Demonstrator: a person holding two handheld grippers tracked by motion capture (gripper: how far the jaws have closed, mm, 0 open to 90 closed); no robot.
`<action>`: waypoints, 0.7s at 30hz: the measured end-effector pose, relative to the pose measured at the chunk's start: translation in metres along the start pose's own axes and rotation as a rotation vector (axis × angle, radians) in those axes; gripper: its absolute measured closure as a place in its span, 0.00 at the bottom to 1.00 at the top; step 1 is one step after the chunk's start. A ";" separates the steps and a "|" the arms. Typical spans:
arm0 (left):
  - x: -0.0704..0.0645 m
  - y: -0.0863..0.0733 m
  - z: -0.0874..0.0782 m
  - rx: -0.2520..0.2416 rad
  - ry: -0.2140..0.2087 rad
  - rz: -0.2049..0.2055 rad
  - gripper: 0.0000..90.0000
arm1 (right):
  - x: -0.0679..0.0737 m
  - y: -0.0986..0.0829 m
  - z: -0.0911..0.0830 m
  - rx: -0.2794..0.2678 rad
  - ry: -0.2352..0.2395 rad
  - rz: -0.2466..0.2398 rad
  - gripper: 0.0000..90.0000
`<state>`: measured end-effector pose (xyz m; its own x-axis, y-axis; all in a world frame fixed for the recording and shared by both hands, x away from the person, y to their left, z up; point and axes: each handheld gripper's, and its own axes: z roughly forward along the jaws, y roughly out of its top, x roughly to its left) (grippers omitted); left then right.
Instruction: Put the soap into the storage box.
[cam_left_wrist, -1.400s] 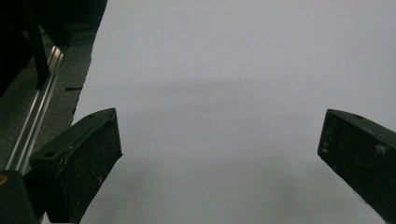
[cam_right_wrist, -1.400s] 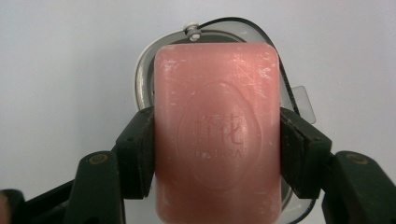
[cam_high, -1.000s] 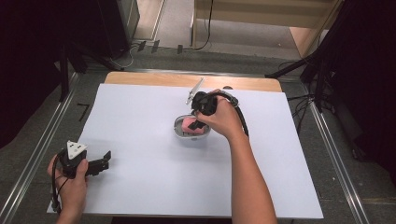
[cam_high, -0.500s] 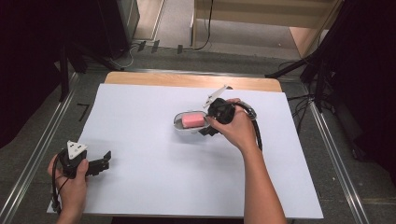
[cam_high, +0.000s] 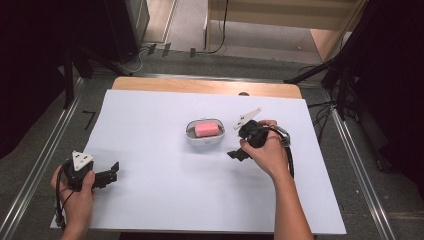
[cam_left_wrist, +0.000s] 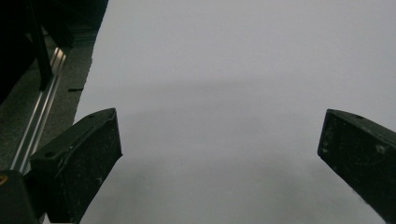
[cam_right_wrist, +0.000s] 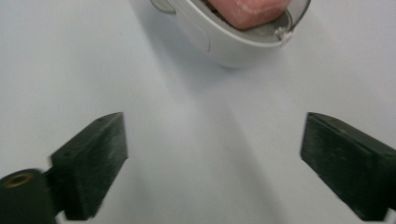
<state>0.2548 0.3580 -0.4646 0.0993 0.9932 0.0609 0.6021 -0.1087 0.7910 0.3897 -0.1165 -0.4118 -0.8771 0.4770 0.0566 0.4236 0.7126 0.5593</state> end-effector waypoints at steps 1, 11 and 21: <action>0.000 0.000 0.000 0.000 0.000 0.000 0.00 | 0.001 -0.006 -0.001 0.006 -0.021 0.010 0.00; 0.000 0.000 0.000 0.000 0.001 0.000 0.00 | 0.006 -0.032 -0.009 -0.018 -0.049 0.058 0.00; 0.000 0.000 0.000 0.002 0.001 0.001 0.00 | 0.008 -0.064 -0.019 -0.037 -0.090 0.092 0.00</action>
<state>0.2549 0.3579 -0.4646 0.0991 0.9931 0.0628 0.6033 -0.1101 0.7899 0.3513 -0.1683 -0.4317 -0.8107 0.5844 0.0357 0.4909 0.6453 0.5853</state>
